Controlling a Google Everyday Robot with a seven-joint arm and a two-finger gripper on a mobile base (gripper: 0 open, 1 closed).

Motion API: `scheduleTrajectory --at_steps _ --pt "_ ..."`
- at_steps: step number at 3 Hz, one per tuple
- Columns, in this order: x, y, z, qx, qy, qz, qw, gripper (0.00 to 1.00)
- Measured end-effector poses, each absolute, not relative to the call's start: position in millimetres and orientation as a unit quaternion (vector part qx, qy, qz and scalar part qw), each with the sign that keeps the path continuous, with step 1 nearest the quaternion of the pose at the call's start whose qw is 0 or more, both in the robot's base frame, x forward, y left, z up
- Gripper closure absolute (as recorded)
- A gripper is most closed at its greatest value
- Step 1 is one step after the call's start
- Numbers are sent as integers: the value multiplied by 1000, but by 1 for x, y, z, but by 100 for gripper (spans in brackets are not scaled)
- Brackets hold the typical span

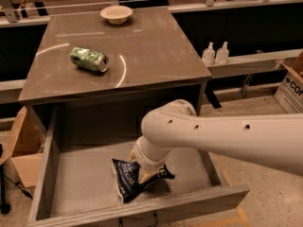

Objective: Pick blue chip bag from top drawer and place on counter

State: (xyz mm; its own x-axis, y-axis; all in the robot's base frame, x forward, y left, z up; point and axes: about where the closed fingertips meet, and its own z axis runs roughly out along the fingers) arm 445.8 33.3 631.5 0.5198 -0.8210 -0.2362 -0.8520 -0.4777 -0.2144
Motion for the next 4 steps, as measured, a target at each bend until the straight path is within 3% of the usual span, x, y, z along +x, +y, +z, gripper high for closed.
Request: scheduleTrajectory --at_steps 1,2,4 --pt "446 1 650 -837 511 91 171 87" --pt "457 -43 704 -792 558 114 221 100" --pt "510 -100 817 -668 641 190 327 100"
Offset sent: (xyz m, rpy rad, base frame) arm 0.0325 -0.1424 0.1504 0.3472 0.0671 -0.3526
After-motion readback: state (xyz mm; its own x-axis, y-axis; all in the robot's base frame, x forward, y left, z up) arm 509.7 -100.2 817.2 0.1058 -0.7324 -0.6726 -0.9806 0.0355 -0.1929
